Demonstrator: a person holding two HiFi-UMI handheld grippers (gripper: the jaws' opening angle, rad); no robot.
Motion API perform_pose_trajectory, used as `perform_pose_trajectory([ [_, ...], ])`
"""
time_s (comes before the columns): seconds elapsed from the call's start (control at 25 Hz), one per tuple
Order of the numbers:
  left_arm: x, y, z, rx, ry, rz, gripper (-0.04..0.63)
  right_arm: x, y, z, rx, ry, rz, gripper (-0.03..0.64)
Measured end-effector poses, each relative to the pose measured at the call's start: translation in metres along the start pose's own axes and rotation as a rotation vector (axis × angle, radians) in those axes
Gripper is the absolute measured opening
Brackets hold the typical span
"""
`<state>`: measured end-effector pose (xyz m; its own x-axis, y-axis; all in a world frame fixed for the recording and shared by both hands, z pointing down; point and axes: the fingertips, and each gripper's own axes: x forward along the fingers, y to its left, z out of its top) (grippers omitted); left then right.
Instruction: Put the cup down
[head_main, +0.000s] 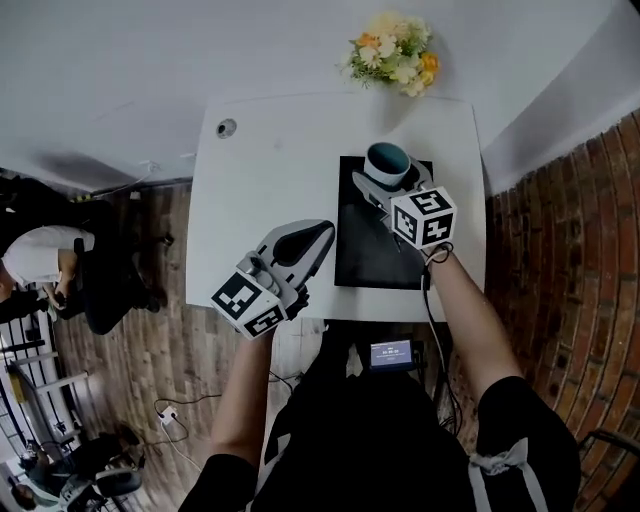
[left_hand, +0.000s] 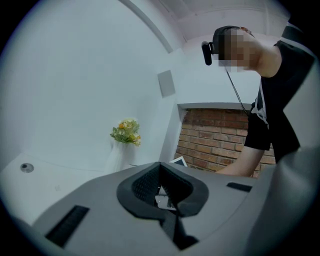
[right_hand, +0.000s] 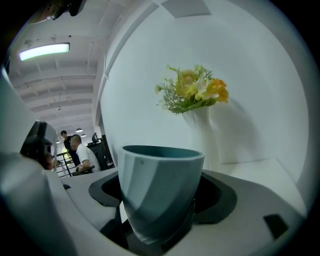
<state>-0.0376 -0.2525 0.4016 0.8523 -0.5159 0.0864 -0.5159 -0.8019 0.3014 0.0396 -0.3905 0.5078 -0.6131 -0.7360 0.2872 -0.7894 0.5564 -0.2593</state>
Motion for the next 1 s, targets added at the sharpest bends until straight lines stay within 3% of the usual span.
perform_pose_trajectory([
  [0.36,-0.007,0.025,-0.009,-0.018,0.003,0.042,0.008,0.058,-0.012,-0.032,-0.124,0.018,-0.046,0.394],
  [0.64,-0.013,0.035,-0.008,-0.026,-0.001,0.061,0.008,0.059,-0.003,-0.031,-0.261,-0.037,-0.052,0.394],
  [1.0,-0.009,0.033,-0.001,-0.022,-0.006,0.039,0.008,0.051,0.005,-0.040,-0.313,-0.021,-0.050,0.394],
])
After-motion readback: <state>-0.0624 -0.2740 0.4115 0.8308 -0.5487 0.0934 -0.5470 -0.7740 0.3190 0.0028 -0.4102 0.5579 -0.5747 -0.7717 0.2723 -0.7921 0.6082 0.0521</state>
